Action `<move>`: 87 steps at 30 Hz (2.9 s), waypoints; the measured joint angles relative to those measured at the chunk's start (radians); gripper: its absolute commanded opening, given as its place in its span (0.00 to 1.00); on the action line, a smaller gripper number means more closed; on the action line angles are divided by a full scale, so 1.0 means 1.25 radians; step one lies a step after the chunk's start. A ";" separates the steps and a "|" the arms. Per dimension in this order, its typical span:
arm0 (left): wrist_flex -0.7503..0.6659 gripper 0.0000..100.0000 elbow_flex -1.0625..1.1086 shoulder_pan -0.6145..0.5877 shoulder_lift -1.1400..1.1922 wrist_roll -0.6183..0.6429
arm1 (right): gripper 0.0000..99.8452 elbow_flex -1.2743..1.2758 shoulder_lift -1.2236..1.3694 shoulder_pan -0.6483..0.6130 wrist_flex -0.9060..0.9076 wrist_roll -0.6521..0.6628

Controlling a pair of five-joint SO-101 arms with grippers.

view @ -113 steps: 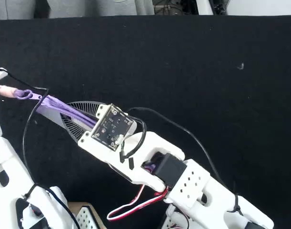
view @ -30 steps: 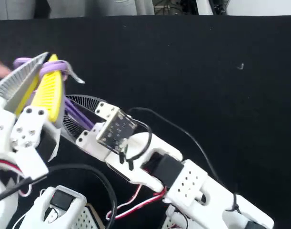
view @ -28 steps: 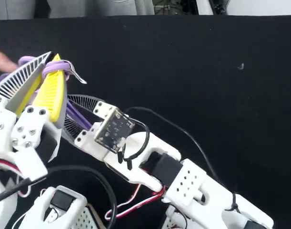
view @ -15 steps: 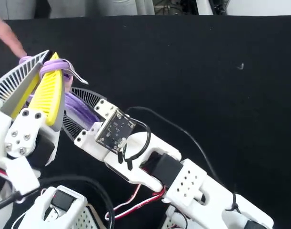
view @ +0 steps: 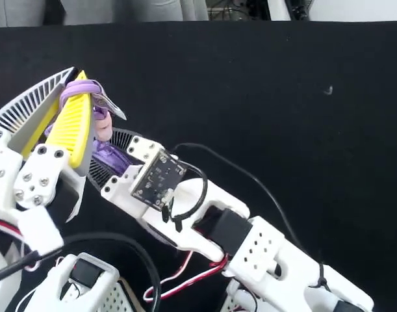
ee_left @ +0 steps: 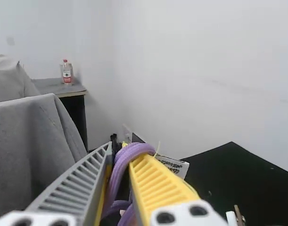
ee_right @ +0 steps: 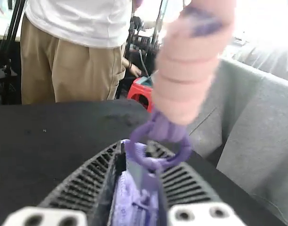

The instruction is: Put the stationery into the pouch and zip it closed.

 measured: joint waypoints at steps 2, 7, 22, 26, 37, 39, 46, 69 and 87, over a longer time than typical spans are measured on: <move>0.000 0.03 0.001 0.000 0.000 -0.009 | 0.20 -0.004 0.000 0.000 0.017 0.002; 0.000 0.03 0.001 0.000 0.000 -0.016 | 0.20 -0.015 0.000 0.000 0.047 0.006; 0.000 0.03 0.000 0.000 -0.011 -0.045 | 0.19 -0.113 0.004 -0.047 0.297 0.007; 0.000 0.03 -0.020 0.000 -0.007 -0.045 | 0.07 -0.123 0.004 -0.047 0.303 0.007; 0.082 0.03 -0.042 -0.001 -0.017 -0.106 | 0.01 -0.126 0.004 -0.033 0.312 0.031; 0.101 0.03 -0.042 -0.001 -0.034 -0.155 | 0.01 -0.126 0.004 -0.017 0.313 0.032; 0.115 0.03 -0.009 -0.176 -0.117 -0.233 | 0.01 -0.093 -0.071 0.027 0.313 0.033; -0.416 0.03 0.664 -0.709 -0.128 -0.234 | 0.01 -0.038 -0.178 0.050 0.330 0.036; -0.604 0.03 0.955 -0.734 -0.128 -0.293 | 0.01 0.029 -0.244 0.050 0.311 0.036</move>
